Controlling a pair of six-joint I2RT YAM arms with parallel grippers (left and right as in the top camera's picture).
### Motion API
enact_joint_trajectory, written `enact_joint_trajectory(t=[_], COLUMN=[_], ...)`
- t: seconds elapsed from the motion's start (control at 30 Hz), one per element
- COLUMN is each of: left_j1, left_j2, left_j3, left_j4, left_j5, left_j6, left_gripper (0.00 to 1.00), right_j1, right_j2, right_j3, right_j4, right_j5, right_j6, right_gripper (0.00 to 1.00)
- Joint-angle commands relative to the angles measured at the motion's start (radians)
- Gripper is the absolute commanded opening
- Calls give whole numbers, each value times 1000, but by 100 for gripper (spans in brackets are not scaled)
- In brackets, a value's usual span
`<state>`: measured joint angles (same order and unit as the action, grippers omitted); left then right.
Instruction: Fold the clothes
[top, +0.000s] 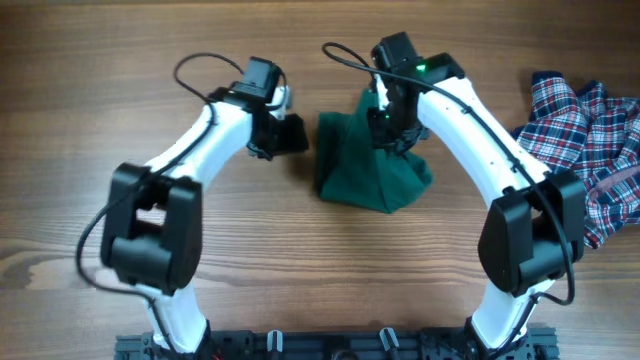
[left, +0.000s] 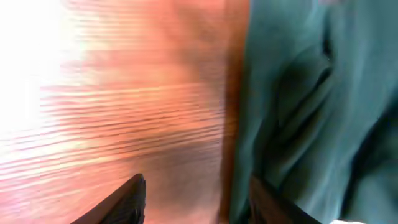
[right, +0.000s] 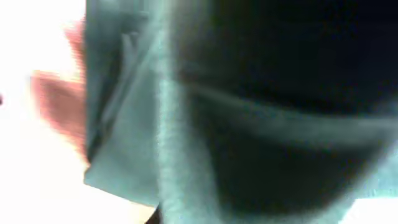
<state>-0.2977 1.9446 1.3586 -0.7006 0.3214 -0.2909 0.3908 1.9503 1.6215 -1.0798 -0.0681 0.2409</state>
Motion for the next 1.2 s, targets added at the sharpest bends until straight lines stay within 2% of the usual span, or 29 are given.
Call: enact_joint_trajectory(t=[0.0,0.1,0.23,0.33,0.4,0.57,0.6,0.63,0.67,0.7,0.8,0.83,0.97,1.0,1.07,1.1,1.17], left_j1=[51,64,64,64,64,64,64,64,64,64,64,64,64,64,64,64,64], left_j2=[-177,-283,-379,-408,-407,-407,-407,-407,-406,-404,-404,-404,-404,-404,-404,-404,-396], left_j3=[2,2,2,2,2,1,1,1,1,1,1,1,1,1,1,1,1], left_j4=[-53,-89,-94,-97,-102,-105,-105,-103,-100,-100,-98,-97,-98,-100,-104,-105,-93], left_j5=[14,11,10,10,10,0,-1,-3,-9,-20,-50,-51,-50,-49,-50,-49,-49], left_j6=[-8,-8,-9,-8,-8,-8,-7,-5,-5,-5,-13,-32,-58,-60,-85,-113,-173], left_gripper=[55,55,55,55,55,58,58,58,56,51,30,26,26,28,40,49,62], right_j1=[47,72,130,170,177,67,45,24,10,5,16,22,60,63,53,42,16], right_j2=[-23,-23,14,49,47,-31,-36,-35,-24,-14,63,88,127,127,119,100,10], right_j3=[21,20,20,20,21,21,21,20,18,7,-82,-108,-150,-149,-146,-140,-122], right_j4=[52,94,165,171,171,137,130,115,99,98,114,117,168,172,172,172,176], right_j5=[-39,-54,-125,-182,-173,-159,-191,-220,-219,-219,-292,-343,-411,-400,-397,-397,-392], right_j6=[89,106,155,128,97,96,65,26,19,17,20,20,10,10,1,-26,-62], right_gripper=[7,8,29,52,57,59,54,25,6,4,4,4,4,4,7,15,22])
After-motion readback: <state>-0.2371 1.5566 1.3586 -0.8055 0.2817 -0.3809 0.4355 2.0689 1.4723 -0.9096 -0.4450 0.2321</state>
